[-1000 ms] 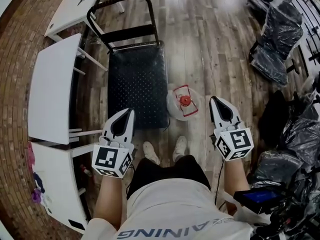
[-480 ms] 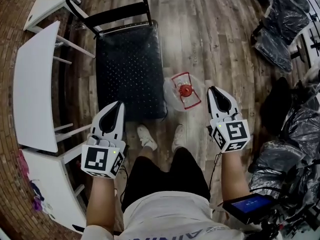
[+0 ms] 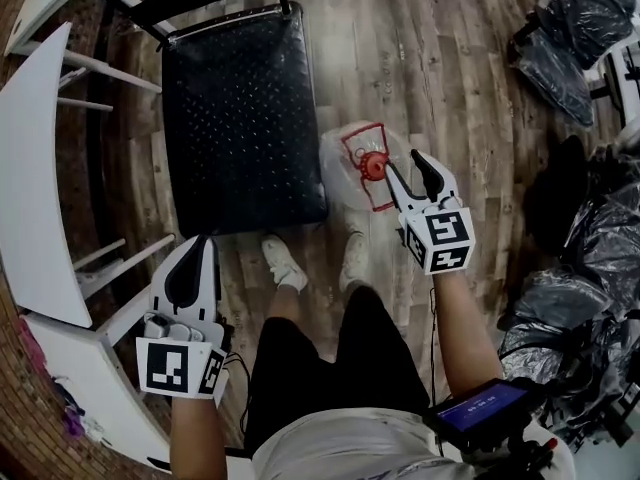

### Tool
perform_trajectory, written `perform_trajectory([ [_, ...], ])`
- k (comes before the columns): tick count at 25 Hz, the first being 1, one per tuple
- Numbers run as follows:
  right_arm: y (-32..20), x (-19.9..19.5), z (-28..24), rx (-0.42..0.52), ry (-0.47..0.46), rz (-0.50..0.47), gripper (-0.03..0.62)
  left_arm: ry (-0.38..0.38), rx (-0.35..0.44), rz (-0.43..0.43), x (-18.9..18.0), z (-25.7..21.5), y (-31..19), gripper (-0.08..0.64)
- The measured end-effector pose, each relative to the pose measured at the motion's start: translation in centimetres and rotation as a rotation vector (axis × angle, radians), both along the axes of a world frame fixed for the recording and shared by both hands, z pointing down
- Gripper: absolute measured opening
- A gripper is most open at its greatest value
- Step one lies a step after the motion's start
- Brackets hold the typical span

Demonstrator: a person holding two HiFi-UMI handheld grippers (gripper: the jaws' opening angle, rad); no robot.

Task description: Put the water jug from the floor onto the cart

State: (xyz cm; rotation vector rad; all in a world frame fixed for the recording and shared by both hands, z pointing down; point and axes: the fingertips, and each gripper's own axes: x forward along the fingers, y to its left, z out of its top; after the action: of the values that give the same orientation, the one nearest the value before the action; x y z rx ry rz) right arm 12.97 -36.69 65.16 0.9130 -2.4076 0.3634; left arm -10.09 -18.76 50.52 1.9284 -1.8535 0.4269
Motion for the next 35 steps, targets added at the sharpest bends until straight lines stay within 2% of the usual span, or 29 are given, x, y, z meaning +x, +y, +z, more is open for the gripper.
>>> perform_trajectory([
  [4, 0.2, -0.4, 5.2, -0.039, 0.048, 0.016, 0.263, 0.003, -0.038, -0.026, -1.1, 3.0, 0.6, 0.001],
  [12, 0.3, -0.2, 13.4, -0.14, 0.157, -0.024, 0.349, 0.055, -0.092, -0.068, -1.3, 6.8, 0.7, 0.002],
  [16, 0.7, 0.1, 17.2, -0.19, 0.199, -0.036, 0.356, 0.071, -0.111, -0.095, -1.6, 7.9, 1.2, 0.001],
  [19, 0.9, -0.1, 18.4, -0.193, 0.207, -0.036, 0.357, 0.08, -0.13, -0.112, -2.0, 8.6, 1.5, 0.001],
  [26, 0.6, 0.2, 19.1, -0.184, 0.214, -0.008, 0.353, 0.102, -0.138, -0.132, -2.1, 8.9, 1.6, 0.002],
  [29, 1.0, 0.0, 18.9, -0.168, 0.216, -0.025, 0.314, 0.104, -0.135, -0.139, -2.1, 8.7, 1.7, 0.0],
  [35, 1.0, 0.5, 18.9, -0.162, 0.213, -0.012, 0.31, 0.1, -0.13, -0.144, -2.3, 8.2, 1.6, 0.001],
])
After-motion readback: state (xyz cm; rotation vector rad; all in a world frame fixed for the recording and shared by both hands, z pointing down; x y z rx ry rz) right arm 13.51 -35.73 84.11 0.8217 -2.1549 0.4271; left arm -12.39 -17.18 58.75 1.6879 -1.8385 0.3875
